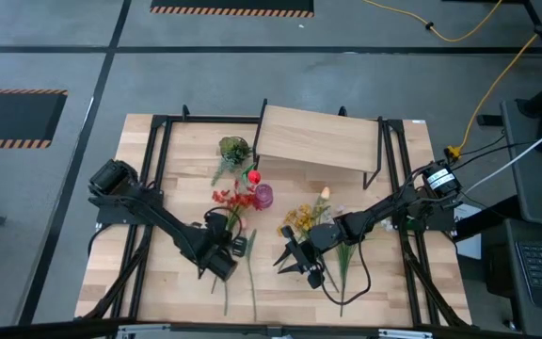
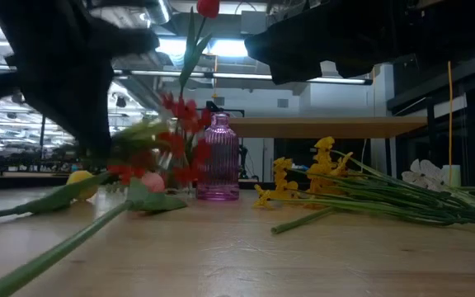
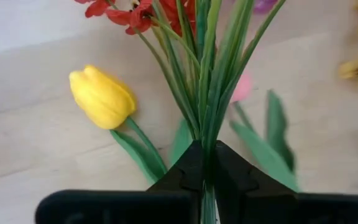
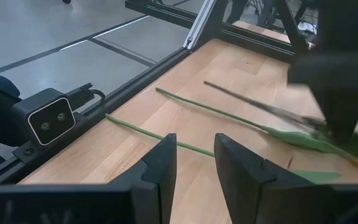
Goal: Pick and place flowers into a vace then onto a shelf
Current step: Put the red flowers into the transparent vase
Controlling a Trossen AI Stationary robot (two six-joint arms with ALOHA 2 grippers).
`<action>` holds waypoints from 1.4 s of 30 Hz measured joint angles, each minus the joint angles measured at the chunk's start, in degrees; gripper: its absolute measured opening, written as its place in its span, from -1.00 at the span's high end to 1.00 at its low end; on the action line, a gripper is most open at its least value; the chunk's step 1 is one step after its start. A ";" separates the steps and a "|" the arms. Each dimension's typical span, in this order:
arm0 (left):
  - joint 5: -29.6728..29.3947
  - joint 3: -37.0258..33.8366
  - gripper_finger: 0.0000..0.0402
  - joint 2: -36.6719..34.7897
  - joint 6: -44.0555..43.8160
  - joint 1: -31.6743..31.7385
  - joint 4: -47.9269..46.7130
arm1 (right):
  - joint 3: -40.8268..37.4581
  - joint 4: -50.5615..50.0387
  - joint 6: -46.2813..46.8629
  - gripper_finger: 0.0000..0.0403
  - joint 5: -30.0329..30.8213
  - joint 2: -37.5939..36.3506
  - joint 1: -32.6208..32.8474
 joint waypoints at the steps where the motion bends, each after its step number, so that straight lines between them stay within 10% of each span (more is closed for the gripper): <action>1: -1.04 0.00 0.94 -0.78 -0.24 -0.62 -0.52 | 0.00 0.00 0.00 0.44 0.01 0.00 -0.01; 23: -40.62 0.00 0.94 -7.05 11.55 -18.07 0.67 | 0.04 -7.30 5.48 0.44 -3.25 -0.50 -0.02; 42: -51.02 -0.07 0.94 -16.64 32.52 -19.10 -4.08 | 0.00 -12.30 2.89 0.44 2.17 -13.40 1.60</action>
